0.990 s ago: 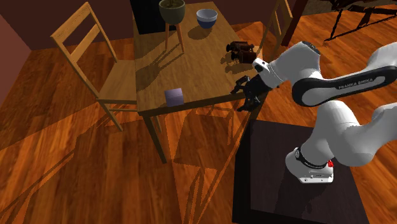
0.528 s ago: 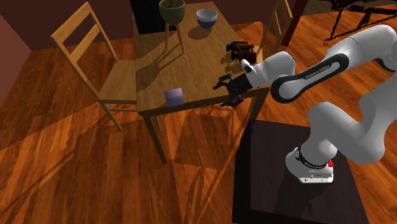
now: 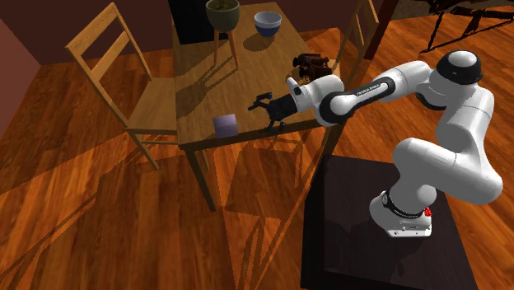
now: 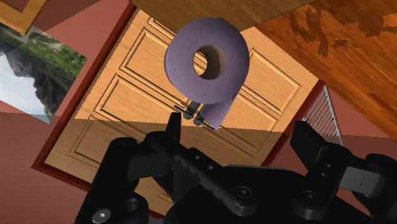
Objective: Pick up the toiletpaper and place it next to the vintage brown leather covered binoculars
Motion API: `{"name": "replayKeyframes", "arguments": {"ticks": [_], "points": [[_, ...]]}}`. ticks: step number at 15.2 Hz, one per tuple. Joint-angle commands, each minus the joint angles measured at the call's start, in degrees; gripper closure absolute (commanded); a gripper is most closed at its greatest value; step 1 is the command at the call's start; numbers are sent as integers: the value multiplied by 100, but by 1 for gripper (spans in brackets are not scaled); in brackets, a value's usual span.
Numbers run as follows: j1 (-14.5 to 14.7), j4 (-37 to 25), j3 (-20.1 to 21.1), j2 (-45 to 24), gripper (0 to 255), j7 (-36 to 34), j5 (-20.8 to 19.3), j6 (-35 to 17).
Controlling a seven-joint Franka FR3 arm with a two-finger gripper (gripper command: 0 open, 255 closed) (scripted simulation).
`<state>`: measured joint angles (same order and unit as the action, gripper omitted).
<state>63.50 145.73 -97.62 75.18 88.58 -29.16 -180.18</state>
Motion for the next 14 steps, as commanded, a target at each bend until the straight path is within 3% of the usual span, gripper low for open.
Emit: {"name": "replayKeyframes", "arguments": {"ticks": [1, 9, 14], "points": [[413, -577, -74, 851, 0, 576, -219, 395], [1192, -1053, -191, 937, 0, 650, -215, 120], [1249, -1084, -201, 931, 0, 646, -212, 92]]}}
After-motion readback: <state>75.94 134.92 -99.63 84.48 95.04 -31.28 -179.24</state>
